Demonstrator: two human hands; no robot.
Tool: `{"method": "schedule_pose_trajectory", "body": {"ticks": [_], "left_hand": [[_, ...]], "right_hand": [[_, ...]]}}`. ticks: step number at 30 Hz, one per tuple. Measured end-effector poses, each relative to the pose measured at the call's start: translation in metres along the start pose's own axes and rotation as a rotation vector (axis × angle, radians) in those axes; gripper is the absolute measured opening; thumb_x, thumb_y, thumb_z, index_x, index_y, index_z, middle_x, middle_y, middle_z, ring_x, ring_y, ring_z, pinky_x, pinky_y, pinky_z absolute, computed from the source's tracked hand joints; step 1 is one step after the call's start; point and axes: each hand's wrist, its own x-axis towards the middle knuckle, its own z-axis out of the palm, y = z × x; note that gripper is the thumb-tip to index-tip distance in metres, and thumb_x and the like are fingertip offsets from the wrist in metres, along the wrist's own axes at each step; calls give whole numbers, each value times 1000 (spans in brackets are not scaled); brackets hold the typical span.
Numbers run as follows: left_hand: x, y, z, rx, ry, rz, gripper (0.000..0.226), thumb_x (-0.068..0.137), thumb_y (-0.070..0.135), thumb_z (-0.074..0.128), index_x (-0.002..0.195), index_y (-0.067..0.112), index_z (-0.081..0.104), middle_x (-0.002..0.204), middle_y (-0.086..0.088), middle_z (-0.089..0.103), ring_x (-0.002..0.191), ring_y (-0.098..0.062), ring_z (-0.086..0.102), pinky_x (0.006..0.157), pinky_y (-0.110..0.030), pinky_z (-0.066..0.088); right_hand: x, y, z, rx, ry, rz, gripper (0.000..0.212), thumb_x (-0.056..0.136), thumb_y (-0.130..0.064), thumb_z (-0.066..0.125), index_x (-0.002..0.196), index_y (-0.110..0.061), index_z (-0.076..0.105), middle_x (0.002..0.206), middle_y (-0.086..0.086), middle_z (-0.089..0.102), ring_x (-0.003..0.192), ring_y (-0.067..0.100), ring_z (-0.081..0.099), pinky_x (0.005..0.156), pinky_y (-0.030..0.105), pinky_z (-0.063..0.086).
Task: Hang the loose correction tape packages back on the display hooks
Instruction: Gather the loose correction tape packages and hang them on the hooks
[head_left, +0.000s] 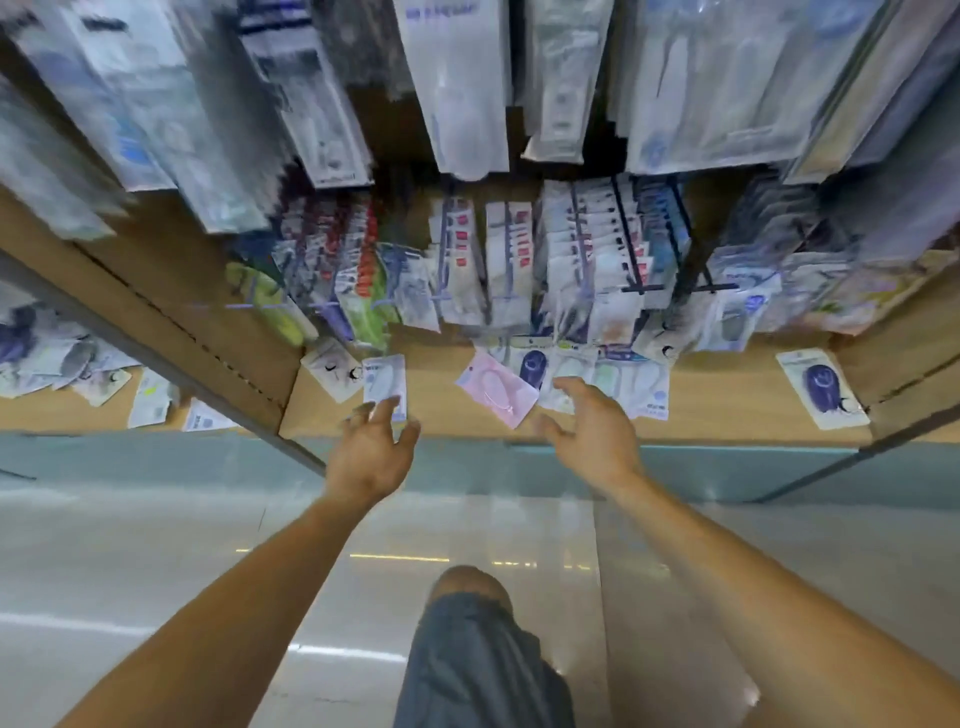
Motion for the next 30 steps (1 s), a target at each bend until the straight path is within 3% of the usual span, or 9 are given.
{"method": "schedule_pose_trajectory", "body": {"ticks": [4,8,10,13,16,19,21,25,30], "left_hand": [[50,-13,46,27,120,25,55,105,45,51,156,25,43,162,-19,39,145,-43,39,114,-50,36],[89,-39,67,-9,325,25,58,105,44,50,155,15,44,159,-27,38,141,-51,41,112,-56,38],[106,-56,69,-20,392,-10,66,104,53,37,155,11,42,159,-29,37,143,-51,37,115,-57,34],[121,-81,70,6,405,-39,77,96,60,22,158,17,35,161,-26,36,149,-45,28,121,-56,24],[120,-94,69,17,341,-83,64,106,55,28,161,23,30,160,-26,36,150,-45,26,122,-55,21],[119,-103,67,56,350,-47,58,107,51,27,150,18,46,141,-27,55,135,-47,45,114,-55,35],[120,-108,63,129,378,-28,64,103,52,20,127,9,60,123,-26,64,120,-46,54,104,-54,44],[118,-104,47,187,448,-107,46,106,39,44,125,-1,58,123,-27,62,115,-48,59,95,-52,46],[131,-99,39,120,450,-172,63,97,49,64,131,-3,51,131,-25,57,123,-46,55,96,-53,49]], "right_hand": [[46,17,53,-97,42,-142,48,93,-38,67,135,-16,59,125,12,65,116,36,58,88,41,48],[70,13,99,-225,57,-307,48,95,-39,63,139,-22,56,138,5,60,124,33,52,102,40,43],[73,12,117,-293,64,-318,49,97,-38,60,143,-23,53,144,3,54,126,32,48,105,41,41],[71,10,135,-365,84,-293,51,100,-35,56,149,-22,47,150,3,46,128,30,43,108,38,39],[69,-3,148,-336,60,-279,47,101,-29,54,147,-18,49,146,6,47,126,31,43,108,34,37],[73,-22,161,-302,19,-255,39,100,-24,54,138,-12,56,140,12,48,122,34,47,104,36,41],[77,-33,167,-277,28,-225,35,100,-21,55,133,-11,58,138,14,47,119,35,49,102,37,42],[78,-41,172,-252,35,-196,33,100,-19,57,132,-11,56,139,15,43,121,34,49,103,36,43],[66,-28,172,-318,97,-277,46,99,-26,58,143,-16,47,144,10,44,122,33,46,103,37,41]]}}
